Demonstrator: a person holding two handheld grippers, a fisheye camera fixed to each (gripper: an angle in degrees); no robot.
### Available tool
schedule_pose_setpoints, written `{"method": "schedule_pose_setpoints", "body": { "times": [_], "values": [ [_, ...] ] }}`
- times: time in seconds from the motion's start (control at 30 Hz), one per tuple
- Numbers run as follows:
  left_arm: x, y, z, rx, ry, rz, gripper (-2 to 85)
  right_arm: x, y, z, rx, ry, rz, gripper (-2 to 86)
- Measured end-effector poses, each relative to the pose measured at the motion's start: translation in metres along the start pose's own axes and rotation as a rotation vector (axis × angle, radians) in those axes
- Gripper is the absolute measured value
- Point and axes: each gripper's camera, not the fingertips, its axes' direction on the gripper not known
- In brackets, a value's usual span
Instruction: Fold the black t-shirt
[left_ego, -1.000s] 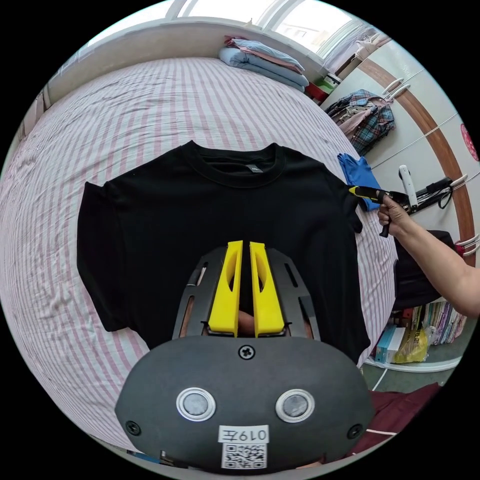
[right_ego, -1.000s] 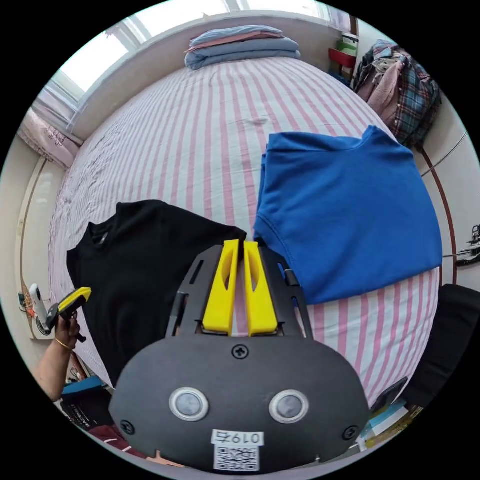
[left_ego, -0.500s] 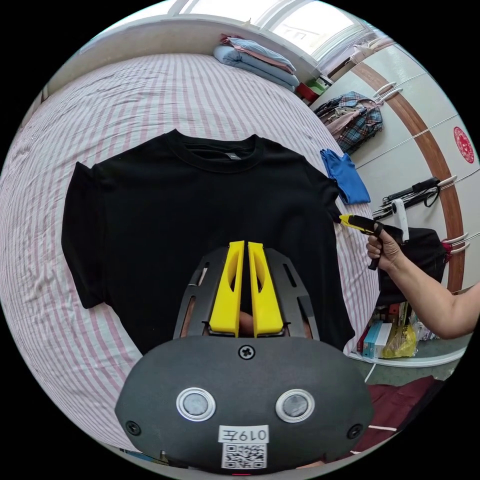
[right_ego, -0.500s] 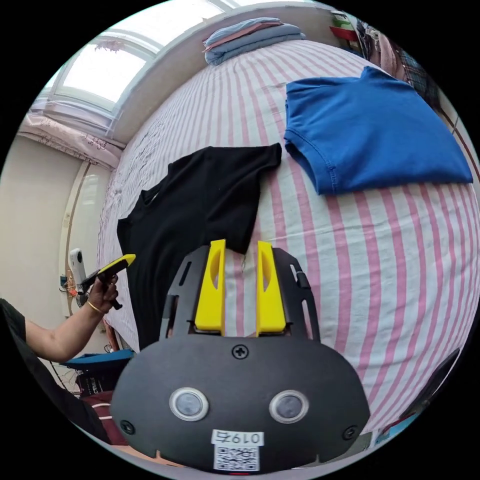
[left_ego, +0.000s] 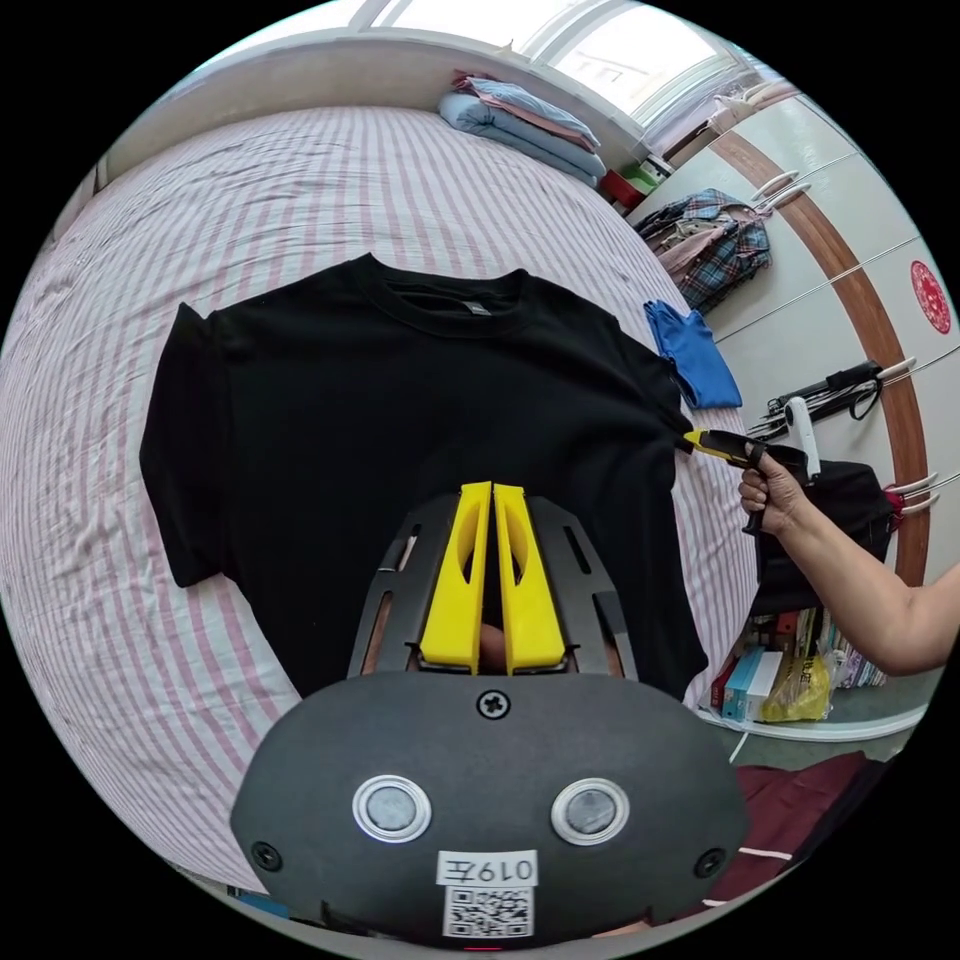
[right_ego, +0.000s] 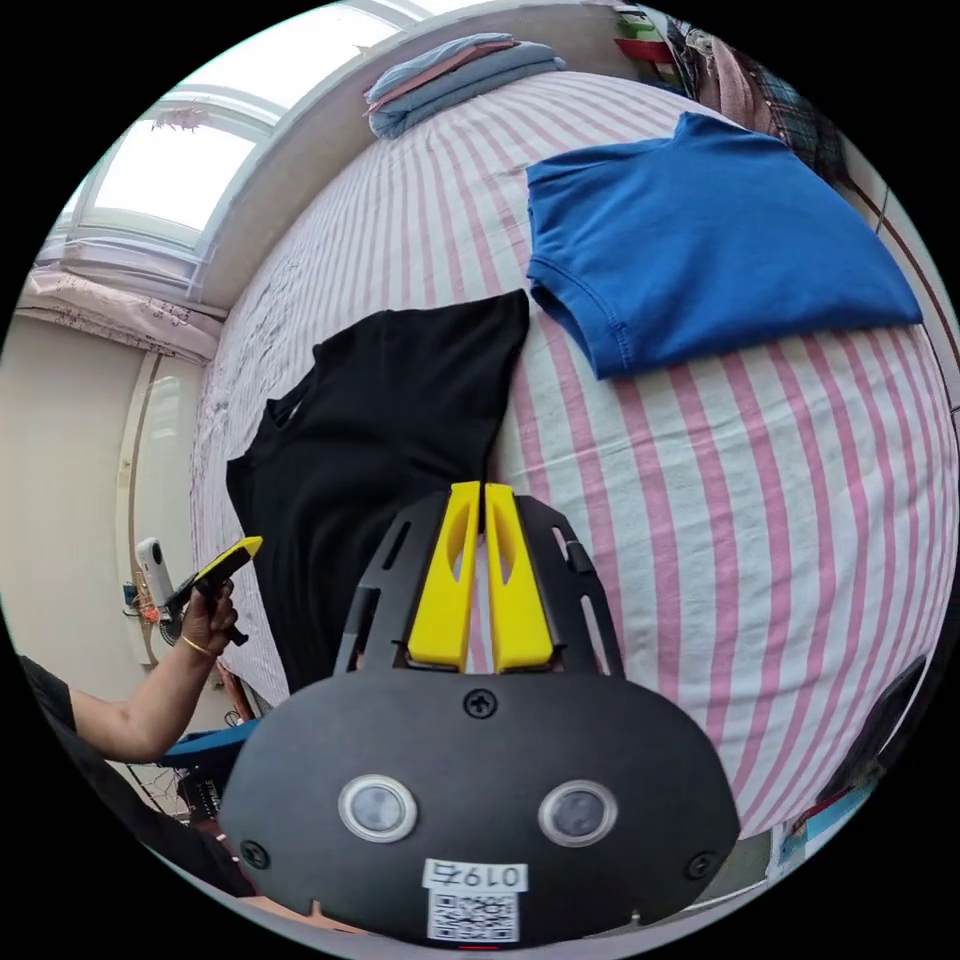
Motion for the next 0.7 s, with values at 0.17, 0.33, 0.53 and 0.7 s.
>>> {"method": "schedule_pose_setpoints", "body": {
  "times": [0.17,0.33,0.53,0.7],
  "values": [
    [-0.018,0.019,-0.034,-0.014,-0.033,-0.037,2.4,-0.003,-0.019,-0.034,-0.043,-0.044,0.095,1.2],
    [-0.061,0.053,-0.094,0.084,-0.090,-0.183,5.2,-0.045,-0.042,-0.110,-0.062,0.171,-0.022,7.9],
    [-0.166,0.110,-0.162,0.231,-0.112,-0.521,9.4,-0.205,-0.083,-0.196,0.000,0.112,-0.498,4.2],
    [-0.219,0.111,-0.174,0.229,0.105,-0.627,13.7,-0.403,-0.164,-0.195,-0.066,-0.270,-0.831,7.0]
  ]
}}
